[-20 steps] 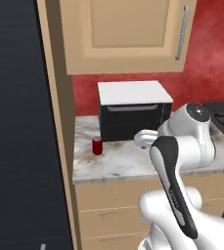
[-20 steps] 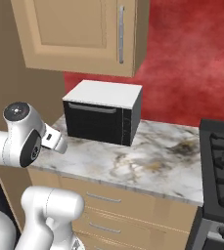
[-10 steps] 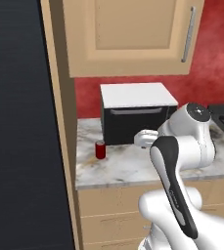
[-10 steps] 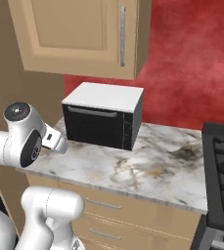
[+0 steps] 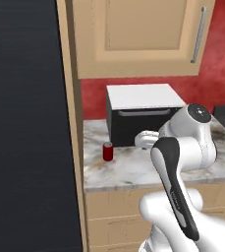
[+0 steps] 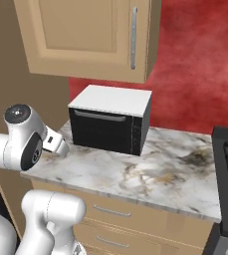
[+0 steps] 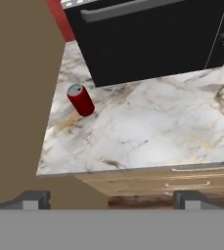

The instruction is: Four empty soda cans are scattered around the kitchen. Gather all the cans and cluster them next to the stove for recycling.

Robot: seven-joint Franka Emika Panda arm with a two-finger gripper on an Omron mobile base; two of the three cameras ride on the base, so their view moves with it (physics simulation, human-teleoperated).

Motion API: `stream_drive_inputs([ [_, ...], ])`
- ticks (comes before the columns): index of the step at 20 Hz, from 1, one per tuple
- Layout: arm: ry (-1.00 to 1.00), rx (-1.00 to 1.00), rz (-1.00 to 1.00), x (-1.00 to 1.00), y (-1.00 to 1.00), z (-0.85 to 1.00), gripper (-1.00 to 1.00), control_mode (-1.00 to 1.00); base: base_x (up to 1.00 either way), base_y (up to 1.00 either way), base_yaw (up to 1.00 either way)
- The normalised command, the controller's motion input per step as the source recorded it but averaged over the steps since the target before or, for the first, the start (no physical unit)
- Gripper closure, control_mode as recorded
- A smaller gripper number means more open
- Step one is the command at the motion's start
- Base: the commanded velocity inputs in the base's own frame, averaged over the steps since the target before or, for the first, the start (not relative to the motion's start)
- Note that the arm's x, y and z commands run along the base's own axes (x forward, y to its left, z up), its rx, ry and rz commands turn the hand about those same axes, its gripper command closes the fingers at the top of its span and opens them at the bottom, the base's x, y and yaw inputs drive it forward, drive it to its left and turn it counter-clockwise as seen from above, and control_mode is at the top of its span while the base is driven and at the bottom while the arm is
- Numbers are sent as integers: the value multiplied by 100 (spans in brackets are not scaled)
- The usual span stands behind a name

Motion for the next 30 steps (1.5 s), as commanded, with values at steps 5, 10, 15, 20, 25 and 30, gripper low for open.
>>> stream_drive_inputs([
  [5,0,0,0,0,0,0,-100,100,35,34,-1],
  [10,0,0,0,0,0,0,-100,100,31,29,-1],
  [15,0,0,0,0,0,0,-100,100,23,21,-1],
  [20,6,0,0,4,6,-3,-100,-100,5,8,0],
  [25,8,0,0,4,17,-1,-100,-100,0,0,0],
  [30,3,0,0,7,24,-3,-100,-100,0,0,0],
])
